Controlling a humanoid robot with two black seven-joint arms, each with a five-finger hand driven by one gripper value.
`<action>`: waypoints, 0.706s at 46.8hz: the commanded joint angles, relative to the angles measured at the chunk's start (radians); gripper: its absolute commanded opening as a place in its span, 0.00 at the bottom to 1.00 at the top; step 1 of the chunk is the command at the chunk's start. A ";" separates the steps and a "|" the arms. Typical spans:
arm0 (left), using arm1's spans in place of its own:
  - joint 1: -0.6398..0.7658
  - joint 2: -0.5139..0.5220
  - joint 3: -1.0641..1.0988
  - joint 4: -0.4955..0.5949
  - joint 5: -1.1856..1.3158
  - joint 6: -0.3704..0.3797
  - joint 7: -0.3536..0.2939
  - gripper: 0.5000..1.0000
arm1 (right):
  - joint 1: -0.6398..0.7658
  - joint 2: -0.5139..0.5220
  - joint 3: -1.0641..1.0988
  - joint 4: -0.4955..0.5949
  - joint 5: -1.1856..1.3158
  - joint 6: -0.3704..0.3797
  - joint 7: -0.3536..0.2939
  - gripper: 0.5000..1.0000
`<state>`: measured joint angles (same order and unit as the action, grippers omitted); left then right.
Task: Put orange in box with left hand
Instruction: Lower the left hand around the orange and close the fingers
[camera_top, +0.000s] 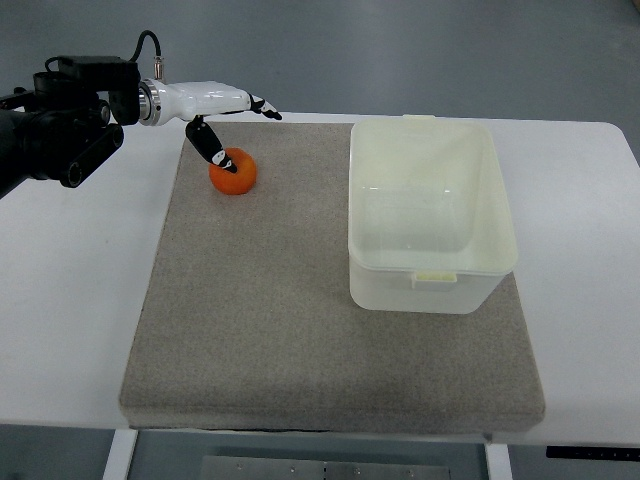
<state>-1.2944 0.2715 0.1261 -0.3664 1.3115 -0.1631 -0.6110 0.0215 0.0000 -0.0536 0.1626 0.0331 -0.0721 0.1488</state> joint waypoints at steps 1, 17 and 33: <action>-0.005 0.002 0.024 0.000 -0.008 0.001 0.000 0.83 | 0.000 0.000 0.000 0.000 0.001 0.000 0.000 0.85; 0.003 0.029 0.029 -0.019 -0.012 -0.030 0.000 0.84 | 0.000 0.000 0.000 0.000 -0.001 0.000 0.000 0.85; 0.049 0.028 0.038 -0.029 0.000 -0.047 0.000 0.85 | 0.000 0.000 0.000 0.000 -0.001 0.000 0.000 0.85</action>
<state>-1.2511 0.2992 0.1590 -0.3974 1.3062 -0.2116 -0.6110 0.0215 0.0000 -0.0534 0.1626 0.0323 -0.0721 0.1488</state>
